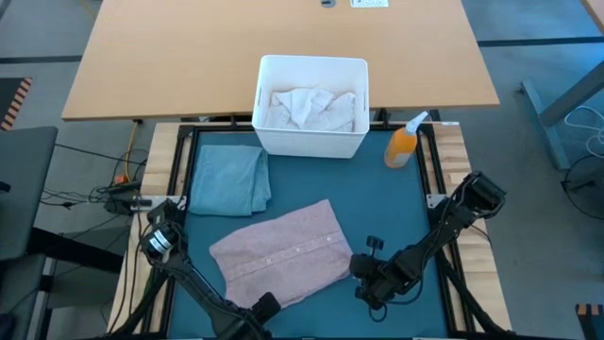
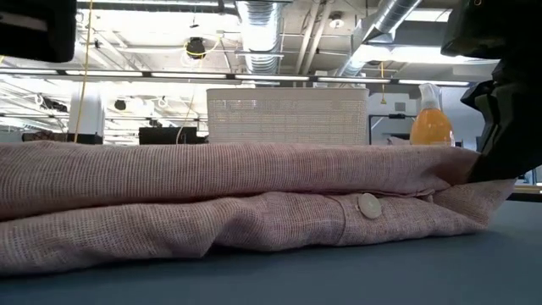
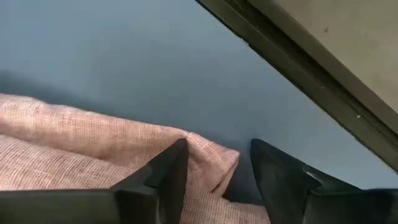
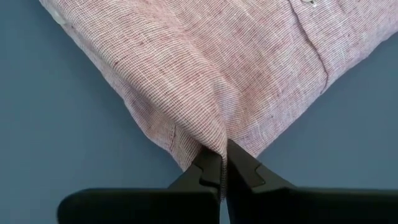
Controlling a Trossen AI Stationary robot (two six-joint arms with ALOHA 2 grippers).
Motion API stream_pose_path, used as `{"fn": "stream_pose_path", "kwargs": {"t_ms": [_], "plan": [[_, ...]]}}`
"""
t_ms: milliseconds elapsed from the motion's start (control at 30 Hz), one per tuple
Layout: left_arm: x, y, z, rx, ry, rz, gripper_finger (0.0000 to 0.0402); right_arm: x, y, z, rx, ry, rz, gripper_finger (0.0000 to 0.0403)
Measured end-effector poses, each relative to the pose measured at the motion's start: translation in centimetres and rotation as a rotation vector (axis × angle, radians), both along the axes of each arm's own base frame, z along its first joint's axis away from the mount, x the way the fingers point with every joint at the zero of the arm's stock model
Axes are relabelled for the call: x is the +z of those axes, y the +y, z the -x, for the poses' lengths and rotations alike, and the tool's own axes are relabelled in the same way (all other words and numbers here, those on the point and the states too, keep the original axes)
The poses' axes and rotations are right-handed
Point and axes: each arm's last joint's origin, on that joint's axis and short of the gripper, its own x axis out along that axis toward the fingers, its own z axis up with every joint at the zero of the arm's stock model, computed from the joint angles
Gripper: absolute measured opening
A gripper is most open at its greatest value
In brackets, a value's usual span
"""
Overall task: Fold Laundry from Bin
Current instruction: Fold the pink shirt
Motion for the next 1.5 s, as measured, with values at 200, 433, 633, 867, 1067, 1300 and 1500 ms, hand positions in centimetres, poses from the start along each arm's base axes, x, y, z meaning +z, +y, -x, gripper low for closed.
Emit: {"fn": "stream_pose_path", "kwargs": {"t_ms": [200, 433, 633, 867, 1067, 1300, 1500], "plan": [[0.2, 0.2, 0.1, 0.034, 0.014, -0.038, 0.0046, 0.0, -0.1, 0.1, 0.001, 0.012, 0.003, 0.0026], [0.7, 0.5, 0.5, 0.110, 0.040, -0.058, 0.0003, -0.1, 0.0, 0.1, 0.003, 0.017, -0.005, 0.0026], [2.0, -0.1, 1.6, 0.131, 0.086, -0.028, 0.0001, -0.1, -0.1, 0.3, -0.016, 0.046, -0.024, 0.0025], [2.2, -0.4, 1.4, 0.165, 0.054, -0.017, 0.0003, -0.1, 0.0, 0.3, -0.016, 0.040, -0.028, 0.0025], [4.3, -0.8, 1.1, 0.165, 0.050, 0.011, 0.0045, -0.1, 0.0, 0.2, -0.015, 0.036, -0.032, 0.0025], [7.0, -1.1, 1.9, 0.270, 0.163, 0.051, 0.0109, -0.1, 0.0, 0.2, -0.011, 0.037, -0.029, 0.0025], [8.8, -0.9, 1.6, 0.248, -0.104, 0.076, 0.0118, -0.1, 0.1, 0.3, -0.007, 0.035, -0.032, 0.0025]]}}
